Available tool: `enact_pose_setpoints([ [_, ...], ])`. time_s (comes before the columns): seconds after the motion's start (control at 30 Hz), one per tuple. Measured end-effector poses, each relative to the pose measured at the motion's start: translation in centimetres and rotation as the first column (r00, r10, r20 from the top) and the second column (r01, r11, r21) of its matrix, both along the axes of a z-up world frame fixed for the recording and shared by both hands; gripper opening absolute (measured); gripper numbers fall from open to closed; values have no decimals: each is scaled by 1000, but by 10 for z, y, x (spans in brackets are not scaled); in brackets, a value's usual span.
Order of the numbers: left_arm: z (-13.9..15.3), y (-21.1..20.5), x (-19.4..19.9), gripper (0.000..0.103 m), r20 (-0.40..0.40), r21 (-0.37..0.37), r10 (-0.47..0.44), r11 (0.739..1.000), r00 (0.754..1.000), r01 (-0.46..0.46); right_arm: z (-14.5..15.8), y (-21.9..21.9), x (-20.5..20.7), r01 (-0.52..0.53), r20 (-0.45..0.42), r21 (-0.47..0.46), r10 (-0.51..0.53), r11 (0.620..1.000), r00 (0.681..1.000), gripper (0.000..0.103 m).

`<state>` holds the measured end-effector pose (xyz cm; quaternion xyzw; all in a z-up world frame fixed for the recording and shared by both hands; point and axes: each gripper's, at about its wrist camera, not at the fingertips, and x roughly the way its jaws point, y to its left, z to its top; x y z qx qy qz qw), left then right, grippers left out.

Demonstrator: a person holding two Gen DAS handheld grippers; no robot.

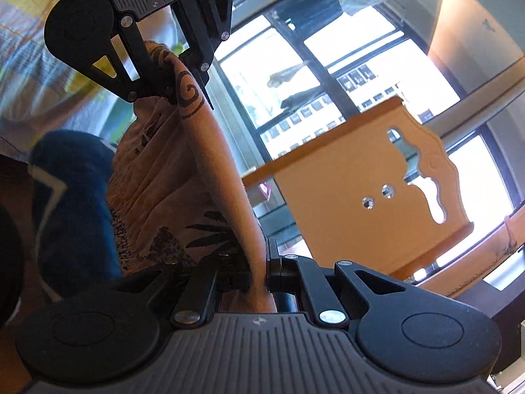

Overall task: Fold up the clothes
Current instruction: 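Lift the folded shirt with both grippers and carry it to the navy blanket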

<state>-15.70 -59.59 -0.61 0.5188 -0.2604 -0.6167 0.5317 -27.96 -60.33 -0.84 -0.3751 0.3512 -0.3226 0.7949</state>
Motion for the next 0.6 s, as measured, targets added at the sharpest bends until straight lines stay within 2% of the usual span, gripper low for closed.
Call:
enact_pose_setpoints([
  [0.1, 10, -45, 6, 6, -3, -82, 4, 997, 1000, -5, 2, -42, 5, 42, -2, -67, -42, 997, 999, 5],
  [0.17, 12, -67, 8, 5, -29, -102, 13, 995, 999, -16, 6, -65, 10, 66, 26, -141, -63, 988, 998, 5],
  [0.2, 11, -77, 9, 5, -43, -98, 17, 995, 999, -21, 7, -73, 11, 75, 43, -161, -69, 984, 997, 6],
  [0.23, 1, -84, 8, 5, -55, -53, 17, 998, 998, -20, 5, -80, 11, 78, 52, -168, -70, 983, 996, 6],
  [0.27, -13, -86, 9, 5, -61, 9, 15, 1000, 998, -14, -2, -86, 11, 75, 48, -156, -68, 985, 996, 6],
  [0.33, -59, -83, 8, 5, -53, 114, 11, 993, 999, -4, -28, -95, 11, 75, 10, -71, -74, 995, 997, 6],
  [0.43, -119, -65, 6, 7, -37, 219, 5, 976, 999, 3, -88, -97, 8, 57, -88, 63, -51, 996, 995, 6],
  [0.47, -134, -58, 5, 7, -31, 236, 3, 972, 1000, 4, -106, -93, 7, 50, -126, 86, -39, 995, 991, 6],
  [0.5, -139, -54, 5, 6, -24, 216, 2, 976, 1000, 3, -116, -89, 7, 46, -138, 93, -33, 995, 990, 5],
  [0.6, -136, -49, 8, 13, -36, 193, 12, 981, 999, -5, -138, -80, 3, 43, -164, 106, -25, 993, 986, 11],
])
